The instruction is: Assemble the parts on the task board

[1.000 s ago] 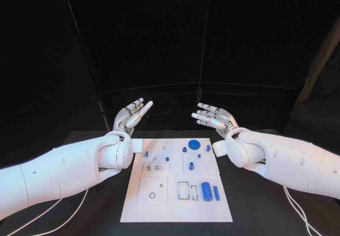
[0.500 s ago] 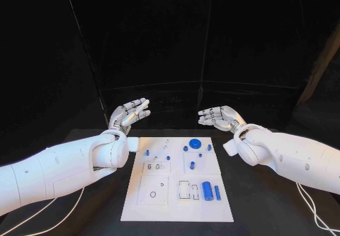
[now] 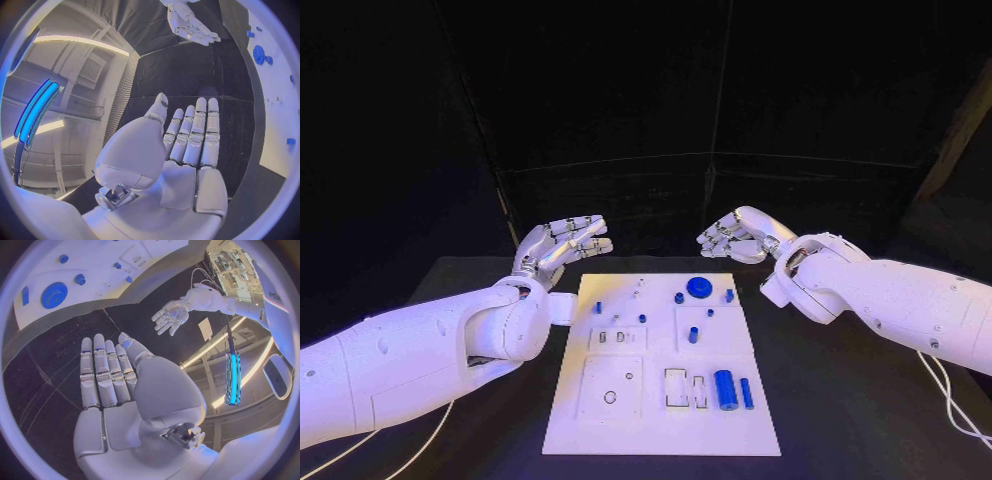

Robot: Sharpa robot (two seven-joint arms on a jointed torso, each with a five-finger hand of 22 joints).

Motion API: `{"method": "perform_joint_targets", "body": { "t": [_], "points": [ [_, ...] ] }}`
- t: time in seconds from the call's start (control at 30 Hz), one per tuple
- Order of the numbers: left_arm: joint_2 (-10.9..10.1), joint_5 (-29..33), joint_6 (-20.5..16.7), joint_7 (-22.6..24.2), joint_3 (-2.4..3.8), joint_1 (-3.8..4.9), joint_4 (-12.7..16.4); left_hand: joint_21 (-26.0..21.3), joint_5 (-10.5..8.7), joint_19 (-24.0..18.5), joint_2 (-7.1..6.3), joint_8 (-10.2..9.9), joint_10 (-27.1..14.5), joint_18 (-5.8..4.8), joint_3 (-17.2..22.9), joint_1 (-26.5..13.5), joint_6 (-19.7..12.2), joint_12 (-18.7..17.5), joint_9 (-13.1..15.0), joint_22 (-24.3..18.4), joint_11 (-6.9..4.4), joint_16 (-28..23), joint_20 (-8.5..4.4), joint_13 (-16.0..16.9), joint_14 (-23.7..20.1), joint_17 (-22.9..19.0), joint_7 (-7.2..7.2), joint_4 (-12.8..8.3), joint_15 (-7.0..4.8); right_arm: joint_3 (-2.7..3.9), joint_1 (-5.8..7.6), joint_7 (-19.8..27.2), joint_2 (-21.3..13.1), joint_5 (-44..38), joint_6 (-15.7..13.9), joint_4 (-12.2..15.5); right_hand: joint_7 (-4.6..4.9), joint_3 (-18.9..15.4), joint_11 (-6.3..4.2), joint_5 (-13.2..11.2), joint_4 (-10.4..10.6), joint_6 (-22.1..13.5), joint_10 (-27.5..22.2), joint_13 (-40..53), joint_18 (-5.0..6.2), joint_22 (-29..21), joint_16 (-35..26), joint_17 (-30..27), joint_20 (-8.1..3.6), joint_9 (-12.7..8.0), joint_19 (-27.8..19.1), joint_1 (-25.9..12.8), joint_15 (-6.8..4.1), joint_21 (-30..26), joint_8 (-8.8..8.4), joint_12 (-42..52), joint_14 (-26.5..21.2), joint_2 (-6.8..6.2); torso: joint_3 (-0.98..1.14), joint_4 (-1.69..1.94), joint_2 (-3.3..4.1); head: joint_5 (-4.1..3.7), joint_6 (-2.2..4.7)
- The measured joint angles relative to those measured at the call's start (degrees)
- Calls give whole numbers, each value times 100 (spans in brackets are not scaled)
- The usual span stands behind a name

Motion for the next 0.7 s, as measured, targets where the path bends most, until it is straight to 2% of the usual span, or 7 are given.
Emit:
{"method": "perform_joint_targets", "body": {
  "t": [0.1,0.17,0.23,0.33,0.43,0.57,0.7],
  "points": [
    [-24,-3,96,-25,0,0,119,0,0,42,0,0,9,0,17,0,24,-2,-10,-20,-10,0,-11,-6,35,-8,15,-17,6,0,64,-213,22,-406,156,20,-45,0,-68,-1,0,104,150,2,0,137,146,109,-139,0,278,-37,-116,279,-2,-40,415,-37,-16,35,81,-31,24],
    [-45,-5,145,-50,-1,0,185,0,0,75,0,0,9,0,17,0,44,-24,-11,-27,-9,-2,-3,-5,56,-12,3,-17,-15,0,85,-358,71,-672,246,16,-124,-16,-193,-36,-16,276,438,15,47,457,514,383,-438,0,820,-143,-352,896,-57,-90,1257,-143,-30,65,140,-66,40],
    [-69,-6,178,-74,-1,0,236,0,0,81,0,0,51,1,17,0,60,-25,-11,-35,-9,-30,-9,-6,56,-19,18,-16,-16,1,95,-494,137,-923,319,-9,-154,-16,-239,-36,-16,307,522,16,47,600,690,523,-546,-1,965,-179,-423,1158,-61,-90,1528,-179,-43,91,195,-99,52],
    [-108,-7,214,-114,-1,0,316,-25,0,102,0,-14,51,0,17,0,60,-48,-17,-45,-8,-40,-23,-5,56,-27,18,-16,-16,0,102,-725,232,-1359,422,-55,-199,-32,-303,-13,0,352,614,16,47,780,972,739,-640,-1,1121,-224,-475,1471,-61,-111,1614,-224,-63,124,266,-138,58],
    [-149,-7,245,-149,-1,-1,411,-44,0,123,0,-24,51,0,17,0,60,-65,-17,-56,-8,-67,-10,-5,56,-32,19,-16,-16,0,109,-958,297,-1810,504,-75,-248,-28,-317,-13,19,401,641,15,46,1078,1876,1282,-730,-1,1276,-247,-537,1982,-89,-111,1613,-247,-79,149,324,-163,59],
    [-197,-7,276,-193,-1,-3,513,-44,0,123,-6,-24,50,0,17,-5,60,-65,-22,-63,-8,-67,-10,-5,56,-38,18,-16,-15,1,111,-1214,390,-2318,592,-105,-273,72,-330,-13,26,383,583,23,46,1384,2992,2058,-739,-1,1306,-314,-546,2480,-89,-111,1621,-314,-92,170,398,-192,71],
    [-261,-8,299,-229,-2,3,623,-68,0,123,-28,-47,50,0,17,-27,60,-91,-22,-77,-8,-89,-10,-8,68,-45,18,-16,-4,3,112,-1398,495,-2695,684,-147,-264,89,-307,67,91,255,402,23,46,1499,3626,2680,-735,-1,1300,-447,-546,2662,-89,-111,1621,-447,-97,181,450,-213,77]
  ]
}}
